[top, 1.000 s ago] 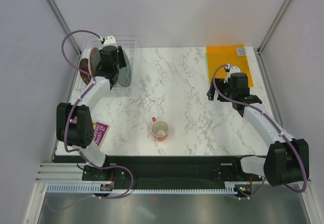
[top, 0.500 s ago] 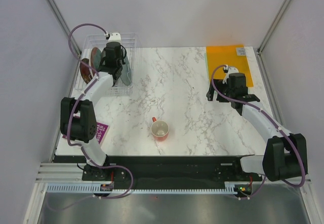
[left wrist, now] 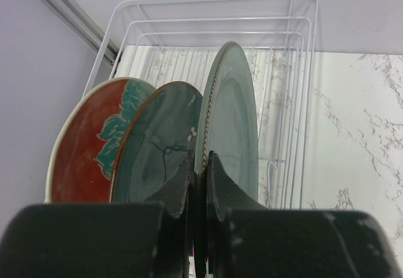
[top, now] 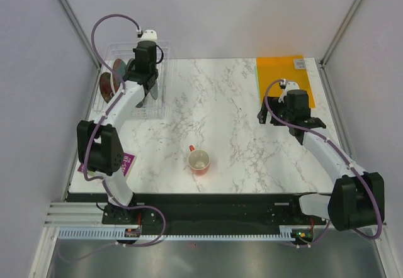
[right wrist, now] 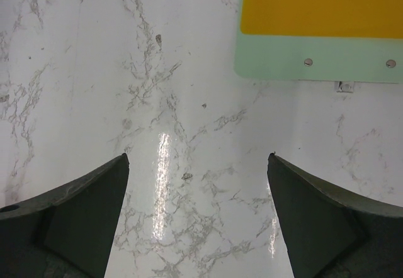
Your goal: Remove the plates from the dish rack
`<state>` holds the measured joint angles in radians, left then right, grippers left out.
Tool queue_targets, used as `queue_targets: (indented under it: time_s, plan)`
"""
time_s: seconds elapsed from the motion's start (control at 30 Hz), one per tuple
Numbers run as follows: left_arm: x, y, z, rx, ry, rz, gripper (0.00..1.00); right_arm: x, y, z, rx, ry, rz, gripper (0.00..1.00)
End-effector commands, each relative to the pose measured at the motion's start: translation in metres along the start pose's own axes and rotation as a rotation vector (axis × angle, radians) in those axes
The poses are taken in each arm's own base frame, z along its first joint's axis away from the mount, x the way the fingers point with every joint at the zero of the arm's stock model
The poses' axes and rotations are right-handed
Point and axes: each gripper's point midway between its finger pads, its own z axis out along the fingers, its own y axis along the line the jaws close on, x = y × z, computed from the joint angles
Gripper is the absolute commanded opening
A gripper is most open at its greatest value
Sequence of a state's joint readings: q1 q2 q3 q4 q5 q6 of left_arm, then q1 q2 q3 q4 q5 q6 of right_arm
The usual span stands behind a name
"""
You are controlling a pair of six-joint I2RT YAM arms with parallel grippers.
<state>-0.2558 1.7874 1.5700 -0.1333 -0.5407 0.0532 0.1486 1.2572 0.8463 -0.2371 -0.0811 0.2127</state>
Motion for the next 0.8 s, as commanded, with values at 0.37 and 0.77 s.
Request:
queue_targets:
  time_s: [0.37,0.77]
  plan:
    - [-0.152,0.014,-0.153,0.397,-0.26,-0.311,0.02,-0.052,0.065,-0.024,-0.301,-0.084,0.065,0.98]
    - [-0.115,-0.053,-0.236,0.926,-0.165,-0.646,0.02,-0.084,0.155,-0.064,-0.691,-0.209,0.229,0.98]
